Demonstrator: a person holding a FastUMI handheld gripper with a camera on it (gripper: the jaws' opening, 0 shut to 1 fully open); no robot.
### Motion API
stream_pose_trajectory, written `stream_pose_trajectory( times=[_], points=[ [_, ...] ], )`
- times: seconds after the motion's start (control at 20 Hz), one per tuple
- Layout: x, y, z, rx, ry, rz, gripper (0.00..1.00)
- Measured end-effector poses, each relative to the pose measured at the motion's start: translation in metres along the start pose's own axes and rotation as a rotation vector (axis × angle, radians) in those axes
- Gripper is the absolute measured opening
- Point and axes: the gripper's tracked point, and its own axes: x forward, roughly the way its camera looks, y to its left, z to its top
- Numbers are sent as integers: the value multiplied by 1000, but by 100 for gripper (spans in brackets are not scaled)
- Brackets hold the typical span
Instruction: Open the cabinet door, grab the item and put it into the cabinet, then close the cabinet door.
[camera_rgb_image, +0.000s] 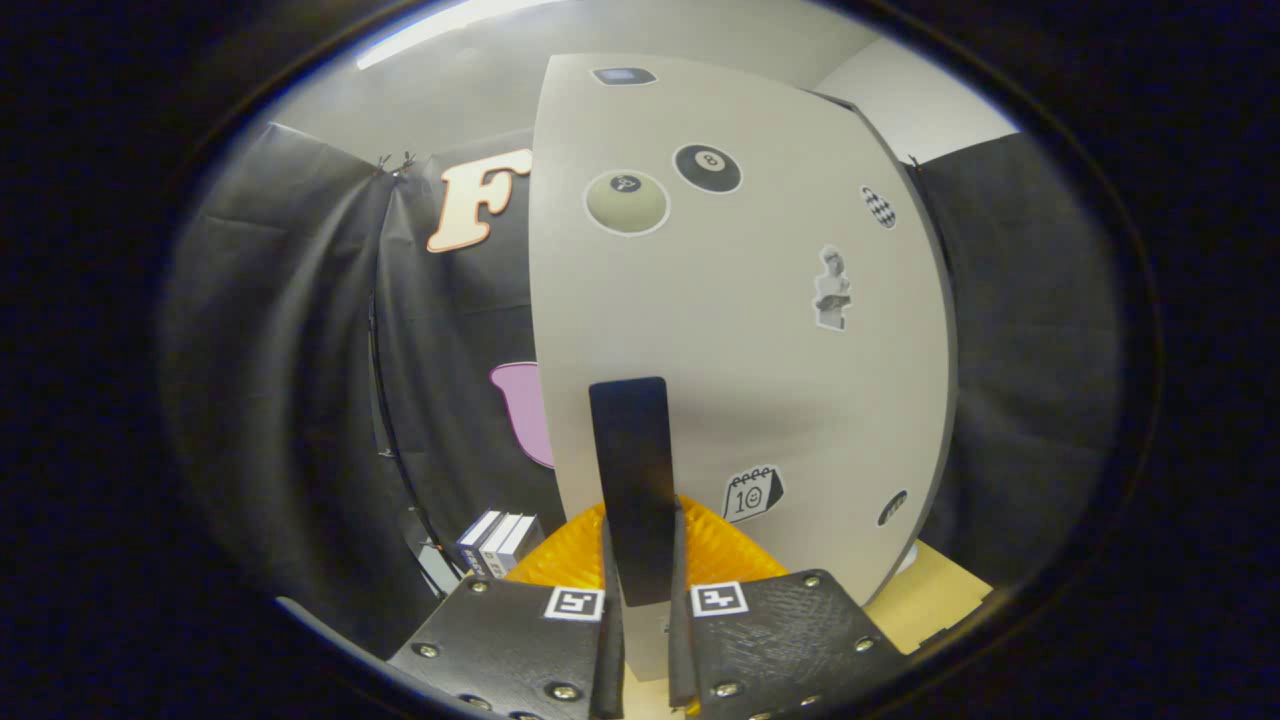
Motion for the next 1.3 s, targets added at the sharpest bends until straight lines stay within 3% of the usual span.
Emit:
stream_pose_trajectory(
  times=[0.45, 1.05, 1.3],
  points=[
    [-56, -36, 5, 15, -6, -51, 17],
    [-112, -122, 15, -10, -5, -251, 16],
    [-123, -158, 20, 28, 5, -275, 16]
  ],
)
